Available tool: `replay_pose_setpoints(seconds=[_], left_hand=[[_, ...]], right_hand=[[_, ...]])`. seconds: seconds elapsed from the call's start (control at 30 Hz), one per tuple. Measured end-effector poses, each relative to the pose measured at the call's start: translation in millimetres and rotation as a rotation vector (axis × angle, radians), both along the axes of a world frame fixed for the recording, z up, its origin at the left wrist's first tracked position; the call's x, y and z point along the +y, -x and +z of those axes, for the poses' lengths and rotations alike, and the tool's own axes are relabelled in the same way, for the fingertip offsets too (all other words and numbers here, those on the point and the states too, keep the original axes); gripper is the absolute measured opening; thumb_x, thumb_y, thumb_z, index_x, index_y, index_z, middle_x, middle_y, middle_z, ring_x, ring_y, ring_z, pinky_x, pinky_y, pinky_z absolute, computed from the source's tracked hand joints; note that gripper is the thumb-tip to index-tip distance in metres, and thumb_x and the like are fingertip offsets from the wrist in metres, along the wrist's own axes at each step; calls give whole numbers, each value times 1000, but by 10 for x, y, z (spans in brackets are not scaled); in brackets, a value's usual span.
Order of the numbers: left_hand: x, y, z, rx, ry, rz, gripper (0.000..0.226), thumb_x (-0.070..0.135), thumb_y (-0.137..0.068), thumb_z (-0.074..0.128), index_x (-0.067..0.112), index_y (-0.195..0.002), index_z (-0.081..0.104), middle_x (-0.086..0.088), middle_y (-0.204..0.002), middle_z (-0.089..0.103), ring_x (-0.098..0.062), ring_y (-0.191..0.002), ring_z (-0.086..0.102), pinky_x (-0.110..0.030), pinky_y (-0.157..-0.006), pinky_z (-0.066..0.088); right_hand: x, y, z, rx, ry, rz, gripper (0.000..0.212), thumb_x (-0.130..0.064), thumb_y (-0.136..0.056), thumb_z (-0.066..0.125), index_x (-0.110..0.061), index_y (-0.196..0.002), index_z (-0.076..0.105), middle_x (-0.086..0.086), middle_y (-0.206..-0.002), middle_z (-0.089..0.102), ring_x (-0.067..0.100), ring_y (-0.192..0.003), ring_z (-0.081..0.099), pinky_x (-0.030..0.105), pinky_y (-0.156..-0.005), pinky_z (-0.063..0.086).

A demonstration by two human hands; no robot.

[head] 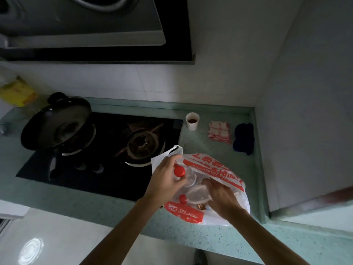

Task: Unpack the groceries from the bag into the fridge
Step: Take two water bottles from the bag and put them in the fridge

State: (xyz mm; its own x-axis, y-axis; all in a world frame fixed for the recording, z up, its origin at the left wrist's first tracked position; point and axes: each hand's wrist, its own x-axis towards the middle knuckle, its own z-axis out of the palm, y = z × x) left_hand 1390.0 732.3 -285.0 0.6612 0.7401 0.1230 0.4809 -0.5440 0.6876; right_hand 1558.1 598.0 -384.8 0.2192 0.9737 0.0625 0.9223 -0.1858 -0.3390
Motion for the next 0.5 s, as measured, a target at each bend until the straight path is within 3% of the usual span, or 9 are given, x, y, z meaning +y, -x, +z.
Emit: replay_pose_setpoints(seconds=[0.1, 0.2, 0.33, 0.43, 0.5], left_hand=[[-50, -10, 123, -145, 64, -12, 54, 21, -78, 78, 18, -126, 54, 9, -98, 66, -5, -99, 64, -23, -90, 52], [-87, 50, 256, -296, 118, 29, 47, 11, -79, 78, 21, -121, 58, 6, -100, 69, -11, -100, 67, -27, -92, 53], [-133, 200, 567, -446, 211, 93, 51, 12, -78, 81, 21, -124, 61, 5, -105, 73, -6, -101, 68, -22, -92, 52], [-183, 316, 826, -568, 303, 107, 53, 12, -74, 83, 13, -123, 65, -1, -104, 76, -12, -102, 71, -25, -92, 53], [-240, 371, 1016, -677, 358, 132, 48, 8, -72, 84, 8, -118, 68, -8, -101, 76, -17, -99, 72, -27, -90, 56]], right_hand=[[-113, 26, 257, 121, 57, -31, 71, -14, -77, 78, -24, -138, 45, 1, -128, 62, 22, -111, 65, 26, -95, 49], [-203, -16, 432, 315, 63, -86, 73, -22, -80, 76, -23, -141, 34, -3, -134, 57, 11, -111, 61, 14, -95, 38], [-370, 55, 718, 525, -32, -229, 73, -37, -71, 82, -28, -129, 39, -14, -118, 58, 2, -96, 56, 14, -86, 44], [-487, 237, 982, 566, -149, -241, 76, -34, -65, 86, -38, -126, 40, -34, -108, 51, -12, -94, 54, 14, -88, 45], [-576, 364, 1177, 575, -241, -243, 78, -37, -64, 87, -47, -124, 39, -38, -109, 51, -17, -94, 55, 9, -85, 46]])
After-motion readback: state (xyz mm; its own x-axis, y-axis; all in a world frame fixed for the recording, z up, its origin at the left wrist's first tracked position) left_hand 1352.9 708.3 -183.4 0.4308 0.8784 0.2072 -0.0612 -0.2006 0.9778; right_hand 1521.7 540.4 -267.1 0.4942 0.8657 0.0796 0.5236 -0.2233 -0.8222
